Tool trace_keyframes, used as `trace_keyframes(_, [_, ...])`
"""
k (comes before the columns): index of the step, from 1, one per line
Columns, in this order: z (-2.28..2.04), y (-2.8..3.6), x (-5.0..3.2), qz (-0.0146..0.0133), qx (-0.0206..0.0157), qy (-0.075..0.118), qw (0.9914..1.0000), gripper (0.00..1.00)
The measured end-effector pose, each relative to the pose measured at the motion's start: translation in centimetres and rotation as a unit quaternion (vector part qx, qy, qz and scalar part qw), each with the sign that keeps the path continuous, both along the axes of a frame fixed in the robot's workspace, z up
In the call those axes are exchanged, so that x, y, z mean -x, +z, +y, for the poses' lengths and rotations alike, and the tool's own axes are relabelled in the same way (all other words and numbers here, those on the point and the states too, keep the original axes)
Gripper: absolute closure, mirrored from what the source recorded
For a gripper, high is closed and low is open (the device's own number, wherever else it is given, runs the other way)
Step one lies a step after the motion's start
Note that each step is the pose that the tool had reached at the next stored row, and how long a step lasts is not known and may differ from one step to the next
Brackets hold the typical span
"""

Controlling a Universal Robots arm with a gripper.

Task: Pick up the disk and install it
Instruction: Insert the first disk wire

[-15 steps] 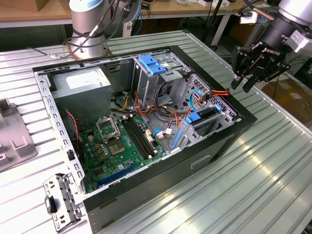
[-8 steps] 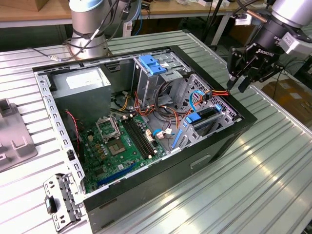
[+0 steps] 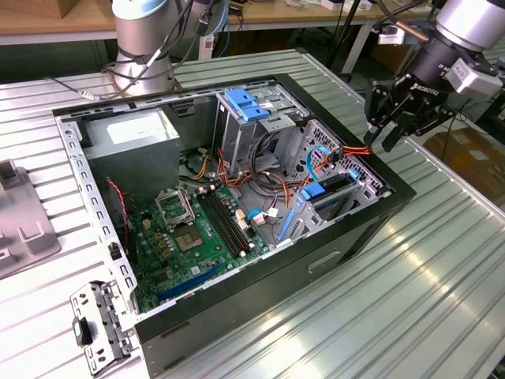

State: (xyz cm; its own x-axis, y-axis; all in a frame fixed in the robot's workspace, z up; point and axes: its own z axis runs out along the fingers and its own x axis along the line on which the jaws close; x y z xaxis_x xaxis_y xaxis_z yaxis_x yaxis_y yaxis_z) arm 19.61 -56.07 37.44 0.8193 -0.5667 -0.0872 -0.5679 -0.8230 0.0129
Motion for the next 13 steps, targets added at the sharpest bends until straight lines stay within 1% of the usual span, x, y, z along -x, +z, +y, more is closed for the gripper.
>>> trace_keyframes(2, [0.0,-0.26,0.0,0.0,0.0,0.0,1.0,0.58])
trace_keyframes(5, [0.0,-0.45,0.01,0.0,0.0,0.001,1.0,0.58])
trace_keyframes(10, [0.0,-0.87,0.31,0.0,-0.0006,0.001,1.0,0.58])
trace_keyframes(13, [-0.01,-0.99,0.32,0.0,-0.0006,0.008,0.99997,0.58])
